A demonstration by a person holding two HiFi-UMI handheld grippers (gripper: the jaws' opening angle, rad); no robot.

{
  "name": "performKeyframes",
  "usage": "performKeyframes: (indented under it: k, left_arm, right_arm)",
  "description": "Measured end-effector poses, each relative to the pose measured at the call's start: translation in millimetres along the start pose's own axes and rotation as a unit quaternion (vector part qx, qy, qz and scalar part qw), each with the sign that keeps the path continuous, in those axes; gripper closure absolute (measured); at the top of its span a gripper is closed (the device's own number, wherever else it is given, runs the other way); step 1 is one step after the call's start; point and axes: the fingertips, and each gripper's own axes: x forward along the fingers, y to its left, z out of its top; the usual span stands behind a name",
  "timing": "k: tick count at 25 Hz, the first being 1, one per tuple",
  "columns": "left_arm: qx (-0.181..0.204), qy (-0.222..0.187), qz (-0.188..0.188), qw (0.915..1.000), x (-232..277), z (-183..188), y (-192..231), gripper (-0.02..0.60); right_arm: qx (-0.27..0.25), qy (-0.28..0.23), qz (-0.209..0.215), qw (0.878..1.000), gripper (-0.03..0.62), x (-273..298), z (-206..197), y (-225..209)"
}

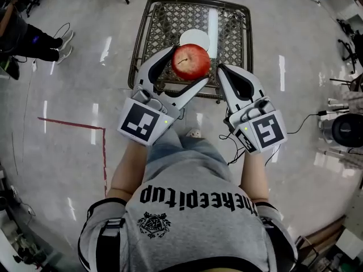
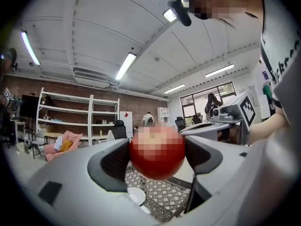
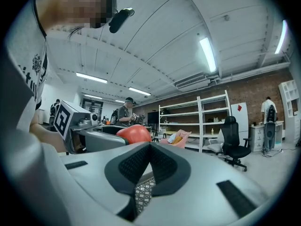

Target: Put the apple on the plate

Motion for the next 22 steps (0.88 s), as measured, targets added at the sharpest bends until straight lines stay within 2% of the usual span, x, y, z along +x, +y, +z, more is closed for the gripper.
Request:
performKeyframes:
  k: [11, 22]
  left_arm:
    - [-0.007, 0.022, 0.007, 0.9997, 21, -18, 20, 0.196]
    - [-0.006, 0.043, 0.002, 0.9991, 66, -34, 43, 0.196]
  right_arm:
    - [0.016, 0.005, 0.002, 1.000, 0.596, 15, -13, -21]
    - [0.028, 0.019, -0.005, 0.999, 0.597, 43, -27, -65]
